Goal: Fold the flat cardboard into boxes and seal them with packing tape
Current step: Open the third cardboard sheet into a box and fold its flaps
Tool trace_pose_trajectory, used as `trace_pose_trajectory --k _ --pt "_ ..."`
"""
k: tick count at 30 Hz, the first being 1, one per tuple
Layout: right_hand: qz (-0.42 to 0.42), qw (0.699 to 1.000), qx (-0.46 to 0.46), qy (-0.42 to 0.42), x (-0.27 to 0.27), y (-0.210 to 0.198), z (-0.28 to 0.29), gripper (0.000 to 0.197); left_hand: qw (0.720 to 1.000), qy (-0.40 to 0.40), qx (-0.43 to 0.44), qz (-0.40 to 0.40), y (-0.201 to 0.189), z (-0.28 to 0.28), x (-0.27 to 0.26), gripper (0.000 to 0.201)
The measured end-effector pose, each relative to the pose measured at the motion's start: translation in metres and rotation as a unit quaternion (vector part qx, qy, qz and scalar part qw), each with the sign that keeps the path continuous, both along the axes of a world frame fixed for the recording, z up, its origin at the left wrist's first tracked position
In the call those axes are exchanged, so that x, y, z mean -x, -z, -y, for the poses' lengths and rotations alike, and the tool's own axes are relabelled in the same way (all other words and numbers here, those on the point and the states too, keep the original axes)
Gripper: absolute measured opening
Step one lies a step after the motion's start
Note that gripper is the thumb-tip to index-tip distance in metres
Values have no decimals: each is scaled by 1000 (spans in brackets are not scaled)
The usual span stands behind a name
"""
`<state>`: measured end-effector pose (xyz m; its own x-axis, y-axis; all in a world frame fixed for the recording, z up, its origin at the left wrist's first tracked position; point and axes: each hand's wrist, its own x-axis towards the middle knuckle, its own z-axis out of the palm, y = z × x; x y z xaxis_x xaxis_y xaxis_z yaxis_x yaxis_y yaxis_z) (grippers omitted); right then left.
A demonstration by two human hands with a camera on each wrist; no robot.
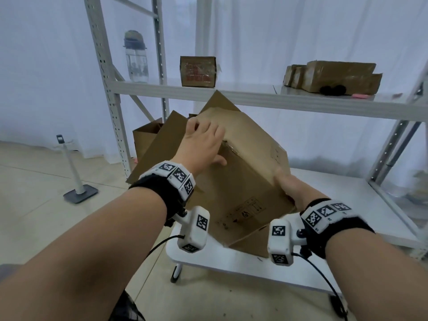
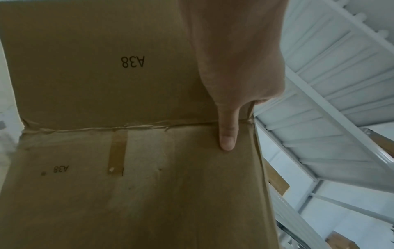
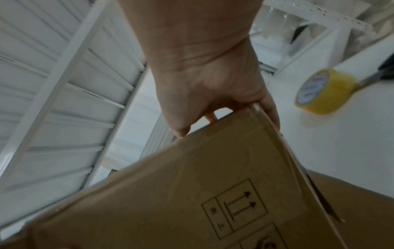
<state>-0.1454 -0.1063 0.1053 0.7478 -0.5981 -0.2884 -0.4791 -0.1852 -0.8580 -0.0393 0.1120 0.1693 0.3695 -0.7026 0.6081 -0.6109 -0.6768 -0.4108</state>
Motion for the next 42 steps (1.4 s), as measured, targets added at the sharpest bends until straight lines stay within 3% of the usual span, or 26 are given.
trace_pose_trajectory --k 2,7,13,16,21,24,26,29,32,35,38,40,42 --pt "18 996 -82 15 -1 12 2 78 999 33 -29 16 -5 7 -1 75" --pt "2 996 -86 0 -4 42 17 98 991 92 -87 42 -9 32 6 76" --pt "-46 999 2 1 7 5 16 64 977 137 -146 70 -10 70 22 75" --pt "-6 999 8 -35 9 -23 14 51 971 155 -160 92 -10 84 27 76" --pt "43 994 13 -99 15 -58 1 60 963 183 -162 111 -12 85 27 73" --pt "57 990 4 -131 10 -67 -4 41 966 178 -170 85 -20 71 20 72" --pt "91 990 -22 -104 5 -62 -4 32 971 164 -159 69 -22 55 9 74" --pt "31 996 -24 -74 -1 -36 -9 48 979 148 -118 76 -14 39 0 74" --pt "-26 994 -102 -12 -2 -2 -12 94 982 126 -77 120 4 40 6 69" --pt "13 985 -165 56 -2 26 -7 111 982 122 -37 139 25 48 16 58" --pt "28 982 -168 81 -8 52 16 144 983 117 -12 141 31 56 22 53" --pt "34 977 -191 85 -11 69 28 143 982 110 -30 150 29 57 21 63" --pt "51 970 -226 72 -5 70 19 129 979 112 -65 156 26 57 20 67"
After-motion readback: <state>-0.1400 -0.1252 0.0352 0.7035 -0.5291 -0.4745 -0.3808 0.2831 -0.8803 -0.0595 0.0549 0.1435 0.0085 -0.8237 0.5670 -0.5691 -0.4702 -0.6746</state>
